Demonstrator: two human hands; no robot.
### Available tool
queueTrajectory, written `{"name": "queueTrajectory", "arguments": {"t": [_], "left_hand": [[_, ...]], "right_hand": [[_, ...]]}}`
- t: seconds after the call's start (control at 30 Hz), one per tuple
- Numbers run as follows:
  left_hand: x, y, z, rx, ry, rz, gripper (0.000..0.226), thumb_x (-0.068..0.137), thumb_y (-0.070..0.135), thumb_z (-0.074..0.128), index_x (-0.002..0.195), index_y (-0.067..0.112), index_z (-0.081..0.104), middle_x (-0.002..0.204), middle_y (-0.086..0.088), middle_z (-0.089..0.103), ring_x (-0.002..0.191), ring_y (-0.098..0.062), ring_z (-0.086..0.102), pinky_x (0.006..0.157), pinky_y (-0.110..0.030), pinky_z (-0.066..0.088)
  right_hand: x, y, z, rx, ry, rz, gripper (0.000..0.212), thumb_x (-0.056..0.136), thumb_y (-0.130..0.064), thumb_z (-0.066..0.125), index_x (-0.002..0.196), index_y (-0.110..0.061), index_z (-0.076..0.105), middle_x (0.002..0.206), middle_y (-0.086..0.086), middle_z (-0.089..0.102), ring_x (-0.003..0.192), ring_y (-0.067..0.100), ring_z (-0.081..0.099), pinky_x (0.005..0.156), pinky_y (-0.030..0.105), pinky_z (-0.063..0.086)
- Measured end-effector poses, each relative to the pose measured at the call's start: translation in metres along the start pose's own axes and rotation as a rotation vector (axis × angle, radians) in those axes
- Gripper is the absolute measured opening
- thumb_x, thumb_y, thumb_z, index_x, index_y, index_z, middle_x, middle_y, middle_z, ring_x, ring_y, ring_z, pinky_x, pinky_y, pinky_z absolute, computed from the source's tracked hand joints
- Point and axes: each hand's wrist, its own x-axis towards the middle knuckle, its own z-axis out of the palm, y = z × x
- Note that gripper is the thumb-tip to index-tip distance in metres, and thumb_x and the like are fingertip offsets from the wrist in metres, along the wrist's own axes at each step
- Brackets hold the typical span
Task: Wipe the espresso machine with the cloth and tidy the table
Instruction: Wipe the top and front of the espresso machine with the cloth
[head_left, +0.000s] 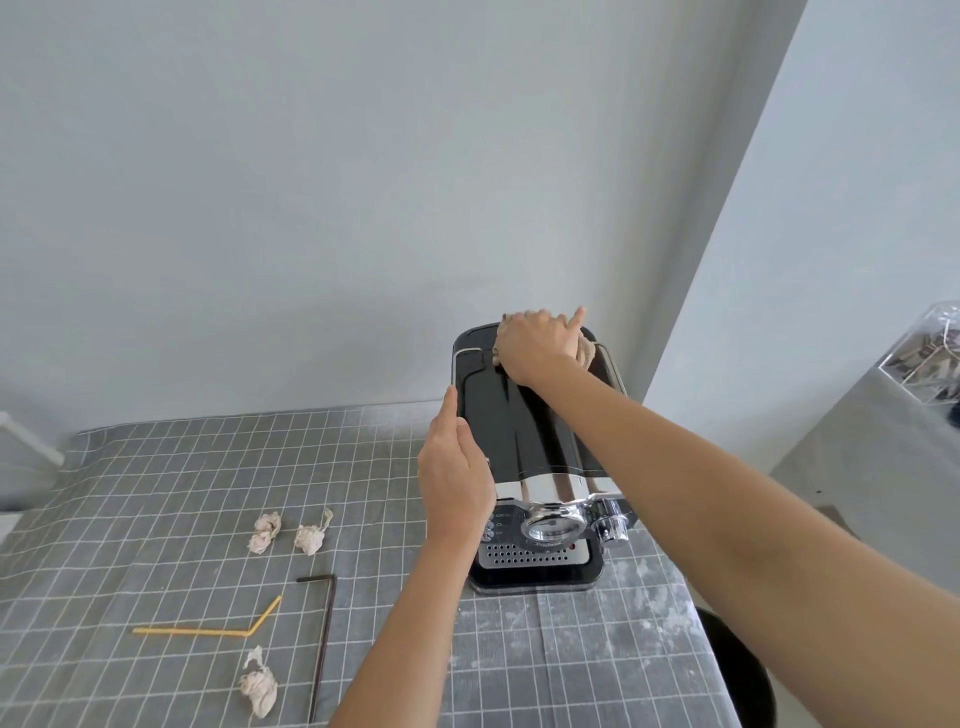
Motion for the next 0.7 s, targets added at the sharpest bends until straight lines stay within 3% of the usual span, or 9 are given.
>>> {"name": "queueTrajectory", "arguments": {"t": [0.07, 0.13, 0.2, 0.27, 0.33, 0.47, 0.57, 0.63, 0.7], "left_hand": [[-0.001, -0.001, -0.001, -0.009, 0.01, 0.012, 0.053, 0.097, 0.038, 0.02, 0.145, 0.023, 0.036, 0.117, -0.005, 0.066, 0.096, -0.033, 0.064, 0.084, -0.047, 0.054], [0.001, -0.001, -0.001, -0.004, 0.007, 0.011, 0.051, 0.098, 0.036, 0.021, 0.145, 0.022, 0.037, 0.119, -0.009, 0.065, 0.103, -0.032, 0.063, 0.09, -0.045, 0.053], [0.001, -0.002, -0.001, 0.02, 0.007, 0.017, 0.045, 0.102, 0.025, 0.027, 0.145, 0.018, 0.039, 0.136, -0.006, 0.057, 0.121, -0.022, 0.056, 0.103, -0.028, 0.044], [0.0, -0.002, -0.001, 0.036, 0.006, 0.039, 0.043, 0.104, 0.017, 0.029, 0.145, 0.014, 0.039, 0.143, -0.003, 0.051, 0.128, -0.009, 0.047, 0.1, -0.01, 0.031], [0.0, -0.003, -0.001, 0.038, 0.005, 0.062, 0.043, 0.103, 0.016, 0.03, 0.145, 0.014, 0.04, 0.143, -0.002, 0.05, 0.123, 0.0, 0.043, 0.095, -0.002, 0.026], [0.001, 0.0, 0.0, 0.027, -0.003, 0.058, 0.043, 0.103, 0.015, 0.03, 0.145, 0.015, 0.04, 0.137, 0.002, 0.053, 0.111, -0.006, 0.055, 0.092, -0.012, 0.038], [0.002, 0.002, 0.0, 0.029, 0.001, 0.054, 0.043, 0.104, 0.015, 0.029, 0.145, 0.015, 0.04, 0.129, 0.008, 0.052, 0.097, 0.007, 0.051, 0.082, 0.0, 0.033], [0.002, 0.0, 0.0, 0.029, 0.012, 0.051, 0.043, 0.104, 0.015, 0.029, 0.145, 0.014, 0.04, 0.134, 0.002, 0.054, 0.108, 0.001, 0.051, 0.087, -0.001, 0.033], [0.0, -0.002, -0.001, 0.028, 0.018, 0.066, 0.043, 0.104, 0.016, 0.029, 0.145, 0.014, 0.04, 0.138, -0.003, 0.054, 0.119, -0.01, 0.053, 0.097, -0.011, 0.037]], "right_hand": [[-0.014, -0.001, 0.007, 0.039, 0.067, -0.086, 0.039, 0.099, -0.035, 0.037, 0.126, -0.014, 0.057, 0.132, 0.016, 0.055, 0.127, 0.041, 0.045, 0.114, 0.059, 0.022], [-0.044, 0.009, 0.011, 0.131, 0.116, -0.215, 0.041, 0.101, -0.038, 0.032, 0.126, -0.018, 0.059, 0.144, 0.016, 0.046, 0.134, 0.038, 0.038, 0.112, 0.054, 0.025], [-0.086, 0.023, 0.013, 0.195, 0.096, -0.309, 0.044, 0.102, -0.039, 0.029, 0.133, -0.025, 0.057, 0.157, 0.013, 0.032, 0.144, 0.035, 0.026, 0.115, 0.053, 0.019], [-0.124, 0.034, 0.016, 0.215, 0.072, -0.333, 0.048, 0.1, -0.04, 0.026, 0.139, -0.03, 0.052, 0.162, 0.01, 0.023, 0.148, 0.033, 0.018, 0.117, 0.052, 0.016], [-0.137, 0.037, 0.02, 0.217, 0.07, -0.254, 0.046, 0.103, -0.04, 0.026, 0.144, -0.031, 0.044, 0.163, 0.01, 0.019, 0.148, 0.035, 0.017, 0.118, 0.052, 0.015], [-0.102, 0.02, 0.017, 0.224, 0.093, 0.049, 0.048, 0.104, -0.038, 0.024, 0.148, -0.021, 0.034, 0.156, 0.025, 0.028, 0.139, 0.049, 0.027, 0.114, 0.06, 0.022], [-0.073, 0.006, 0.012, 0.228, 0.052, 0.206, 0.054, 0.103, -0.037, 0.03, 0.15, -0.012, 0.029, 0.153, 0.033, 0.026, 0.138, 0.057, 0.025, 0.112, 0.064, 0.019], [-0.079, 0.003, 0.012, 0.169, 0.063, 0.139, 0.052, 0.101, -0.035, 0.036, 0.148, -0.012, 0.032, 0.153, 0.034, 0.024, 0.138, 0.057, 0.024, 0.111, 0.064, 0.02], [-0.103, 0.013, 0.016, 0.17, 0.1, -0.07, 0.043, 0.102, -0.033, 0.036, 0.142, -0.021, 0.044, 0.157, 0.027, 0.021, 0.142, 0.05, 0.022, 0.114, 0.059, 0.018]]}}
